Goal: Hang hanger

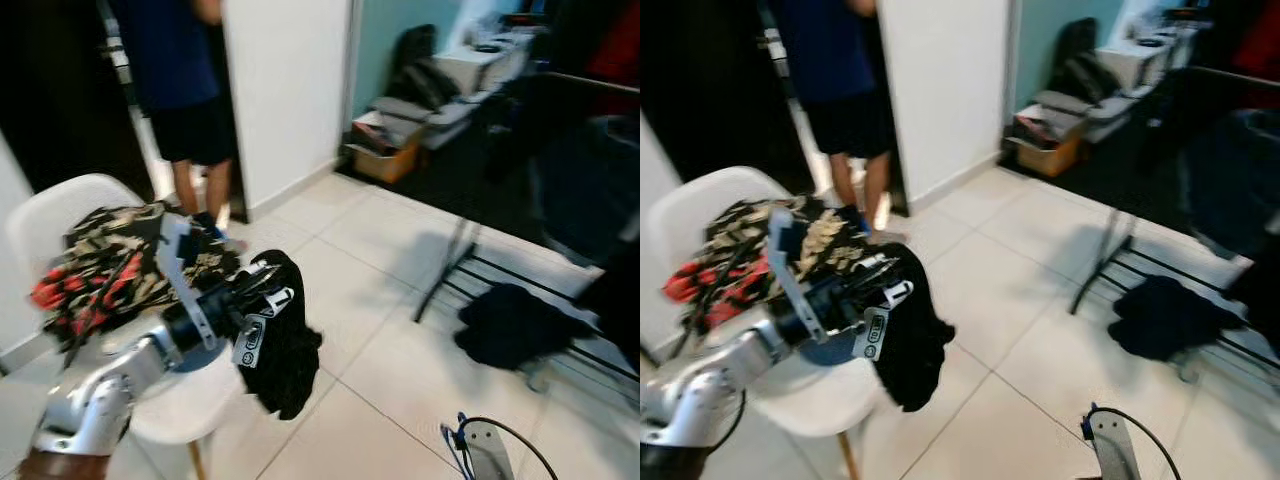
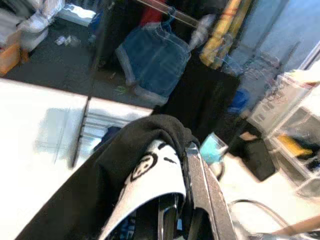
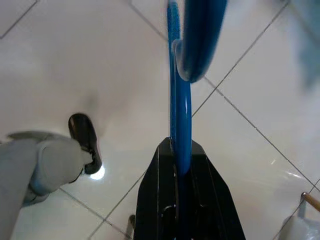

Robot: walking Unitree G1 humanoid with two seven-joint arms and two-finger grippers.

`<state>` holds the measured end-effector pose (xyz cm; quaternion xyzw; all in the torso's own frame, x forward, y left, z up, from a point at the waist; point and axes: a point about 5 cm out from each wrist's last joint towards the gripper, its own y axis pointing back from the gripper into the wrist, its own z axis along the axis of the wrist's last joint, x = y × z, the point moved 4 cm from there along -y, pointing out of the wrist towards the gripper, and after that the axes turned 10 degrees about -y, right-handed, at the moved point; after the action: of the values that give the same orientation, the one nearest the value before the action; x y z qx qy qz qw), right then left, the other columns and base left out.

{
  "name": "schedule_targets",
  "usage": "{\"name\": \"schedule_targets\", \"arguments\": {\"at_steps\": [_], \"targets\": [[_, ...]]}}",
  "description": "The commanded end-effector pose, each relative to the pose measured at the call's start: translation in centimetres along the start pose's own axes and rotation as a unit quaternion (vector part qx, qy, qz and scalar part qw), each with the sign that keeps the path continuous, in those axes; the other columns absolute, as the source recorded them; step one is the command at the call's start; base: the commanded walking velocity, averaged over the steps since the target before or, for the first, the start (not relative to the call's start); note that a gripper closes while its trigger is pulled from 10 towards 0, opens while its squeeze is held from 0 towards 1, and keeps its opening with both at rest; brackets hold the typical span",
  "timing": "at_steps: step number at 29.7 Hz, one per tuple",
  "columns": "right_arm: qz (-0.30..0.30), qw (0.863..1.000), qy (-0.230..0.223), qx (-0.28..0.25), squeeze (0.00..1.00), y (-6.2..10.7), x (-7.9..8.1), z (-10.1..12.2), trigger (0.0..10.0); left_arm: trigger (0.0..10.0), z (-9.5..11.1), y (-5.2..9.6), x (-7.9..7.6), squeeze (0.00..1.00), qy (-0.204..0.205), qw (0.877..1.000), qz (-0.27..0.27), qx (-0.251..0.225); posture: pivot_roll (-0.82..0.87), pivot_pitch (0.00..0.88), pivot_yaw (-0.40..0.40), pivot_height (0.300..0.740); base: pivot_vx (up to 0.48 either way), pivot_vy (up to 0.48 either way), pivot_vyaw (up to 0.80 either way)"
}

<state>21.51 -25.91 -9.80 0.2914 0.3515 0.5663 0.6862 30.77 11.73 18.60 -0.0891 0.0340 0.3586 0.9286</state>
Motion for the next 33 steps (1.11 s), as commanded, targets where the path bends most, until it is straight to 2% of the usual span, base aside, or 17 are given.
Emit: {"name": "schedule_targets", "arguments": {"at_steps": [1, 5, 6, 10, 12, 13, 14, 15, 16, 18, 23, 24, 25, 27, 28, 31, 33], "targets": [[0.016, 0.999, 0.024, -0.014, 0.0, 0.0, 0.5, 0.5, 10.0, 10.0, -0.7, -0.3, 1.3, 0.0, -0.022, 0.999, 0.046, 0.017, -0.08, 0.0, 0.008, 0.74, 0.0, 0.0, -0.79], [0.021, 0.999, 0.044, -0.024, 0.0, 0.0, 0.5, 0.8, 10.0, 10.0, -1.2, -0.6, 2.9, 0.0, -0.033, 0.994, 0.105, 0.027, -0.08, 0.0, 0.009, 0.74, 0.0, 0.0, -0.79], [0.033, 0.997, 0.06, -0.034, 0.0, 0.0, 0.8, 1.1, 10.0, 10.0, -1.4, -0.4, 4.7, 0.0, -0.059, 0.983, 0.166, 0.04, -0.09, 0.0, 0.009, 0.74, 0.0, 0.0, -0.79], [0.044, 0.996, 0.07, -0.04, 0.0, 0.1, 1.0, 1.4, 10.0, 10.0, -1.4, -0.2, 5.8, 0.0, -0.077, 0.975, 0.202, 0.048, -0.09, 0.0, 0.011, 0.74, 0.0, 0.0, -0.79], [0.065, 0.985, 0.098, -0.125, 0.0, 0.7, -1.7, 12.1, 10.0, 10.0, -1.4, 0.1, 7.4, 0.0, -0.106, 0.957, 0.261, 0.069, -0.09, 0.0, 0.013, 0.74, 0.0, 0.0, -0.79], [0.065, 0.985, 0.098, -0.125, 0.0, 0.7, -1.7, 12.1, 10.0, 10.0, -1.4, 0.1, 7.4, 0.0, -0.106, 0.957, 0.261, 0.069, -0.09, 0.0, 0.013, 0.74, 0.0, 0.0, -0.79], [0.077, 0.978, 0.106, -0.16, 0.0, 1.7, -2.6, 16.2, 10.0, 10.0, -1.3, 0.0, 7.6, 0.0, -0.114, 0.953, 0.271, 0.075, -0.1, 0.0, 0.014, 0.74, 0.0, 0.0, -0.79], [0.077, 0.978, 0.106, -0.16, 0.0, 1.7, -2.6, 16.2, 10.0, 10.0, -1.3, 0.0, 7.6, 0.0, -0.114, 0.953, 0.271, 0.075, -0.1, 0.0, 0.014, 0.74, 0.0, 0.0, -0.79], [0.097, 0.971, 0.114, -0.186, 0.0, 2.8, -2.8, 18.9, 10.0, 10.0, -1.1, -0.2, 7.8, 0.0, -0.119, 0.949, 0.28, 0.078, -0.1, 0.0, 0.014, 0.74, 0.0, 0.0, -0.79], [0.124, 0.964, 0.12, -0.203, 0.0, 3.5, -2.5, 20.3, 10.0, 10.0, -0.6, -0.4, 7.9, 0.0, -0.141, 0.943, 0.291, 0.083, -0.1, 0.0, 0.014, 0.74, 0.0, 0.0, -0.79], [0.173, 0.949, 0.128, -0.229, 0.0, 4.7, -1.7, 22.0, 10.0, 10.0, -0.1, -0.7, 8.2, 0.0, -0.175, 0.931, 0.307, 0.093, -0.1, 0.0, 0.018, 0.74, 0.0, 0.0, -0.79], [0.223, 0.935, 0.135, -0.24, 0.0, 5.7, -1.0, 22.8, 10.0, 10.0, 0.4, -0.9, 8.4, 0.0, -0.183, 0.925, 0.319, 0.097, -0.1, 0.0, 0.022, 0.74, 0.0, 0.0, 0.0], [0.223, 0.935, 0.135, -0.24, 0.0, 5.7, -1.0, 22.8, 10.0, 10.0, 0.4, -0.9, 8.4, 0.0, -0.183, 0.925, 0.319, 0.097, -0.1, 0.0, 0.022, 0.74, 0.0, 0.0, 0.0], [0.304, 0.905, 0.17, -0.243, 0.0, 7.6, 0.1, 23.2, 10.0, 10.0, 1.1, -1.2, 8.8, 0.0, -0.197, 0.914, 0.342, 0.098, -0.1, 0.0, 0.024, 0.74, 0.0, 0.0, 0.0], [0.304, 0.905, 0.17, -0.243, 0.0, 7.6, 0.1, 23.2, 10.0, 10.0, 1.1, -1.2, 8.8, 0.0, -0.197, 0.914, 0.342, 0.098, -0.1, 0.0, 0.024, 0.74, 0.0, 0.0, 0.0], [0.365, 0.879, 0.198, -0.233, 0.0, 9.5, 0.4, 22.9, 10.0, 10.0, 2.2, -1.4, 9.4, 0.0, -0.19, 0.905, 0.373, 0.076, -0.11, 0.0, 0.024, 0.74, 0.0, 0.0, 0.0], [0.365, 0.879, 0.198, -0.233, 0.0, 9.5, 0.4, 22.9, 10.0, 10.0, 2.2, -1.4, 9.4, 0.0, -0.19, 0.905, 0.373, 0.076, -0.11, 0.0, 0.024, 0.74, 0.0, 0.0, 0.0]]}}
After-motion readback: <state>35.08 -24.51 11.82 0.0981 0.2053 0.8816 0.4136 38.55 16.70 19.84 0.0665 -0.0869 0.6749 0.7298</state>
